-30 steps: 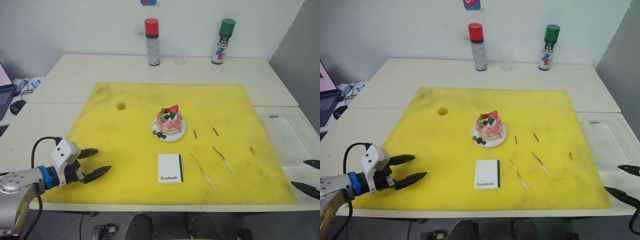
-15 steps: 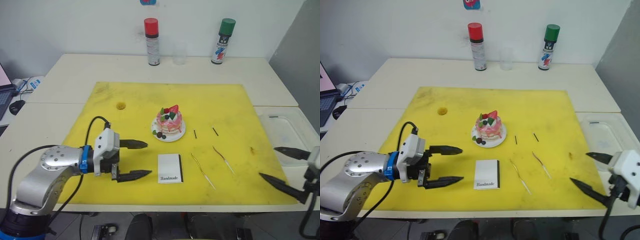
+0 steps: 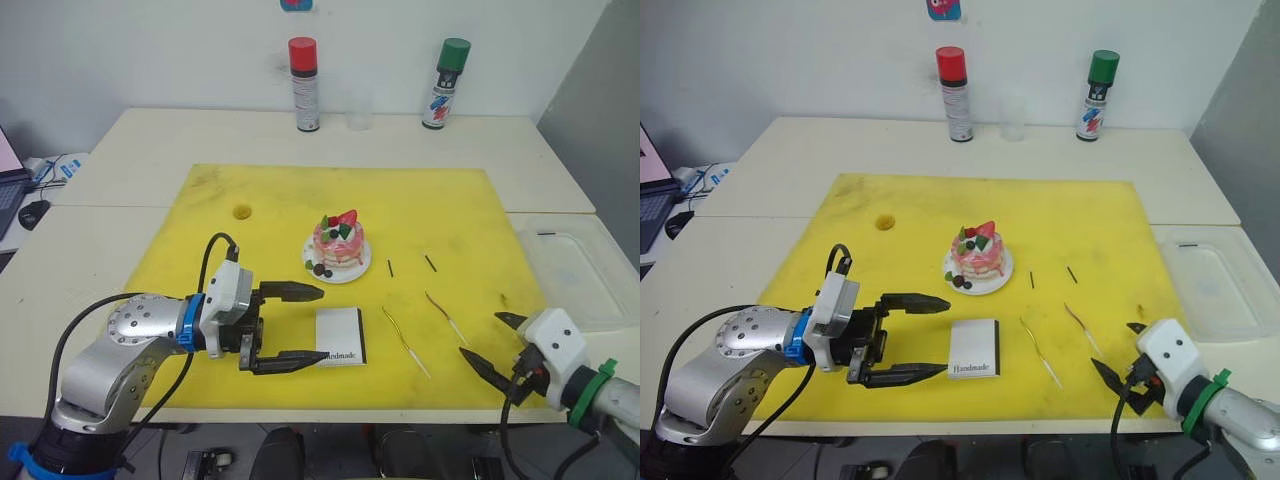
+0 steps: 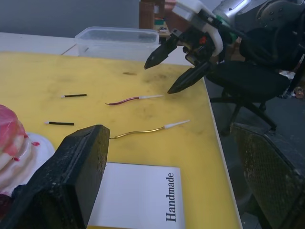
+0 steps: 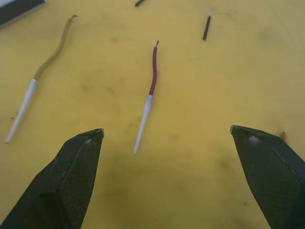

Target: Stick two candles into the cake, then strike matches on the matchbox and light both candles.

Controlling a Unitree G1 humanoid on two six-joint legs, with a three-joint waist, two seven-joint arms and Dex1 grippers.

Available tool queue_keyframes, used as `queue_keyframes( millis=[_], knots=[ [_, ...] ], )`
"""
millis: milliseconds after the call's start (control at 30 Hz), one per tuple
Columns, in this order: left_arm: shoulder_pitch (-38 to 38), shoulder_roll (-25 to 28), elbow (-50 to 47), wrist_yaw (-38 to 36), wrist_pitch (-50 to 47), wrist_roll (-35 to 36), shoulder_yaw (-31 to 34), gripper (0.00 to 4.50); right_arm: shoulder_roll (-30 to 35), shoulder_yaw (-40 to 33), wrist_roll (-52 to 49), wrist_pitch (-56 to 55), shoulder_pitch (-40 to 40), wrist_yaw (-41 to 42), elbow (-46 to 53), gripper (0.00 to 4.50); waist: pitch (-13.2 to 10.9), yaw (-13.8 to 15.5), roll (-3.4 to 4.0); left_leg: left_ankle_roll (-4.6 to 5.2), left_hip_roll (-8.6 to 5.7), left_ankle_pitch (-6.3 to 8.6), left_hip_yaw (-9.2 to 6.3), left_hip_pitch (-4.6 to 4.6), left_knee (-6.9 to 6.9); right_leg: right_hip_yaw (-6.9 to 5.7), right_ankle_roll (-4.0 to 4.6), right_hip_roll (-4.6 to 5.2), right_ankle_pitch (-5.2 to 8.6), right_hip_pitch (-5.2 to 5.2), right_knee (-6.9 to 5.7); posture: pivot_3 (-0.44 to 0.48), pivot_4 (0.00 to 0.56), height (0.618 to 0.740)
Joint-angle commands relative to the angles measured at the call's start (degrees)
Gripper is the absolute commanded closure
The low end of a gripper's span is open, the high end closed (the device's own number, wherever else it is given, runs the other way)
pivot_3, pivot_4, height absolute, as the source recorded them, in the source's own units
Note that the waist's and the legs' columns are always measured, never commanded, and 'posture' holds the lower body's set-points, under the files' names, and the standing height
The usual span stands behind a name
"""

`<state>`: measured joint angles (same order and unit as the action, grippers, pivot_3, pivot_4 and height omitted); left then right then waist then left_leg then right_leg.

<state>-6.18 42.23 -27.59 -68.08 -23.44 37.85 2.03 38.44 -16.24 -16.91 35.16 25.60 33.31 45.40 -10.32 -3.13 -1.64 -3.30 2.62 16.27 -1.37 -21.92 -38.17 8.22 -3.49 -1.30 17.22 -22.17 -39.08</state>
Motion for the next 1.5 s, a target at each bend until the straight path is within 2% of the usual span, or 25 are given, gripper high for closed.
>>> queue_keyframes(
  millis=[33,267,333,400,733,900,1133,1300,1500],
  knots=[
    [0.33,-0.74,-3.15,0.97,0.33,1.22,-0.46,0.0,-1.42,1.32,1.83,-1.28,-1.5,-2.29,-1.32,0.03,0.0,0.01,0.0,0.0,0.01,0.0,0.0,0.0,0.0,-0.01,0.0,0.0,0.0,0.0,0.0,0.0,0.15,0.724],
    [1.01,-0.52,-3.95,0.61,0.45,1.09,-1.18,0.0,-2.57,4.5,4.2,-2.1,-2.5,-3.82,-3.53,0.03,0.01,-0.01,0.0,0.0,0.01,0.0,-0.01,0.01,0.0,0.0,0.0,-0.01,0.0,0.0,-0.01,0.0,0.15,0.724],
    [1.01,-0.52,-3.92,0.77,0.49,1.16,-1.1,0.0,-2.68,5.31,4.73,-1.85,-1.91,-3.96,-3.62,0.4,0.01,-0.01,-0.01,0.0,0.0,0.0,0.0,0.01,0.0,0.01,0.0,-0.01,0.0,0.0,0.0,0.0,0.15,0.724],
    [0.97,-0.5,-3.77,0.8,0.61,1.09,-1.12,0.0,-3.02,5.74,4.82,-1.15,-1.58,-4.16,-3.66,0.93,0.03,-0.02,-0.04,0.0,0.01,0.0,0.0,0.01,0.0,0.01,-0.01,-0.01,0.0,0.0,0.0,0.0,0.15,0.724],
    [1.36,0.94,-2.19,0.79,-0.46,1.92,1.01,0.0,-4.89,6.65,2.86,2.86,-1.86,-4.48,-0.81,4.44,0.09,-0.01,-0.13,0.02,0.01,-0.01,0.0,0.02,-0.01,0.01,-0.11,0.0,0.04,0.01,0.0,0.0,0.15,0.724],
    [1.13,2.78,-1.39,0.45,-3.27,4.08,1.93,0.0,-5.95,4.99,1.45,4.76,-2.22,-5.06,-0.44,4.48,0.09,-0.03,-0.13,0.02,0.01,-0.01,-0.01,0.02,0.0,0.0,-0.11,0.0,0.05,0.0,0.0,0.0,0.15,0.724],
    [-0.12,2.55,0.29,6.96,-9.3,9.46,7.75,0.0,-7.87,-2.66,-6.05,6.21,-4.91,-4.4,1.07,4.48,0.09,-0.05,-0.13,0.02,0.02,-0.01,-0.01,-0.01,0.0,0.0,-0.11,0.0,0.05,-0.02,0.0,0.0,0.15,0.724],
    [-4.76,3.65,3.36,11.11,-14.82,13.57,11.43,0.0,-6.66,-4.67,-13.08,8.19,-15.19,-3.46,0.23,4.48,0.08,-0.2,-0.13,0.03,0.02,-0.02,-0.03,0.02,0.0,-0.01,-0.11,-0.03,0.03,-0.03,-0.02,0.0,0.15,0.724],
    [-18.34,-0.14,9.83,22.8,-23.45,20.92,13.22,0.0,-8.47,0.06,-24.5,14.74,-32.6,-4.67,-1.94,4.48,0.06,-0.13,-0.15,0.04,0.0,-0.02,-0.1,-0.06,0.01,-0.08,0.04,-0.03,-0.05,-0.05,0.0,0.0,0.15,0.724]
  ],
)
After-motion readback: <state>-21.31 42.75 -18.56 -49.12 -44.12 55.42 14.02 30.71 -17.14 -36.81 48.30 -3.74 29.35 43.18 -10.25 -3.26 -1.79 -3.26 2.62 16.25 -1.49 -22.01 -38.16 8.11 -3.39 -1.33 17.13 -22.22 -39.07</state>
